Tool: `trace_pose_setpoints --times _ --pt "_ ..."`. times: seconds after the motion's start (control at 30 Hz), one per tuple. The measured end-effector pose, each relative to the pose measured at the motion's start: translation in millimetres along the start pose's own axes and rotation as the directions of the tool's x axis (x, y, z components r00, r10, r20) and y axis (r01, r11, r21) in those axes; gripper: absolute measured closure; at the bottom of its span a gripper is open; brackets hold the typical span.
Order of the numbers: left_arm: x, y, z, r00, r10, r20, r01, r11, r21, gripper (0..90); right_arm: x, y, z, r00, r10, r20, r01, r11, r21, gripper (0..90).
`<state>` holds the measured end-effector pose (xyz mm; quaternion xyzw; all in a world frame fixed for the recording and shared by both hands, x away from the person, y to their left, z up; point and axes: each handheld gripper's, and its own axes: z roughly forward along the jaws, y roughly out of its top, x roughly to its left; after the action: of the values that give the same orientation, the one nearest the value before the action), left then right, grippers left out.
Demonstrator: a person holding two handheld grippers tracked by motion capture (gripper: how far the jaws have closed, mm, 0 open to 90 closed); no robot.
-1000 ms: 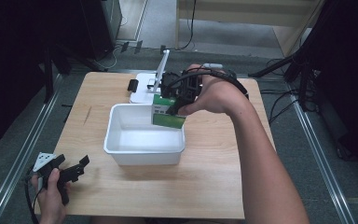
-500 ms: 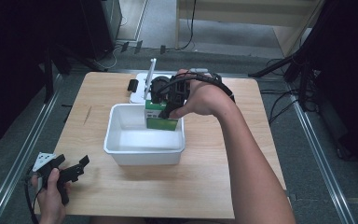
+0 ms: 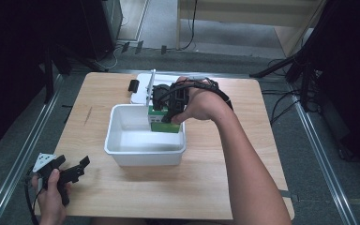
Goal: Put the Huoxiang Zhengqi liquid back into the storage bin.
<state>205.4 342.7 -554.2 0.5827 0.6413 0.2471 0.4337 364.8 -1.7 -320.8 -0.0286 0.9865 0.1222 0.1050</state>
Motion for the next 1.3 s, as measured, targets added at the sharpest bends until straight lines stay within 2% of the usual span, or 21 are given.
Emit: trace_pose_setpoints --times 0.1,0.17,0.43,0.67,0.83,0.87,1.0,1.1,1.3 --pt "-0.1 -0.1 0.0 1.0000 -0.003 0.001 0.003 1.0000 0.000 0.0 -0.5 -0.8 6.0 0.9999 -0.010 -0.001 0.010 1.000 0.010 64.5" --pt "0.0 0.0 0.0 1.0000 -0.003 0.001 0.003 1.0000 0.000 0.0 -0.1 -1.4 8.7 1.0000 0.004 0.000 -0.004 1.000 0.020 64.5" --pt "-0.1 -0.1 0.0 1.0000 -0.005 0.000 0.005 1.0000 -0.001 0.0 -1.3 -4.6 20.3 1.0000 -0.004 -0.006 0.004 1.000 0.019 64.5" --pt "0.1 0.0 0.0 1.0000 -0.002 -0.002 0.002 1.0000 -0.001 0.0 -1.9 -5.6 31.5 1.0000 0.002 0.002 -0.002 0.999 0.049 64.4" --pt "0.0 -0.1 0.1 1.0000 -0.007 -0.001 0.007 1.0000 -0.005 0.0 -2.5 -8.0 39.2 1.0000 0.003 -0.003 -0.003 0.999 0.044 64.4" --pt "-0.1 -0.1 0.1 1.0000 -0.007 -0.002 0.007 1.0000 -0.004 0.0 -4.1 -9.3 43.8 0.9999 -0.015 -0.007 0.015 0.999 0.033 64.4" --pt "0.0 0.0 0.1 1.0000 -0.007 0.000 0.007 1.0000 -0.002 0.0 -3.6 -10.2 48.3 0.9999 0.010 -0.011 -0.010 0.999 0.047 64.4" --pt "-0.1 -0.1 0.1 1.0000 -0.006 -0.001 0.006 1.0000 -0.004 0.0 -4.2 -10.1 55.0 0.9998 -0.014 -0.017 0.015 0.998 0.053 64.3" --pt "0.0 -0.1 0.1 1.0000 -0.008 -0.001 0.008 1.0000 -0.006 0.0 -3.8 -12.8 62.2 0.9996 -0.010 -0.025 0.011 0.999 0.048 64.3"
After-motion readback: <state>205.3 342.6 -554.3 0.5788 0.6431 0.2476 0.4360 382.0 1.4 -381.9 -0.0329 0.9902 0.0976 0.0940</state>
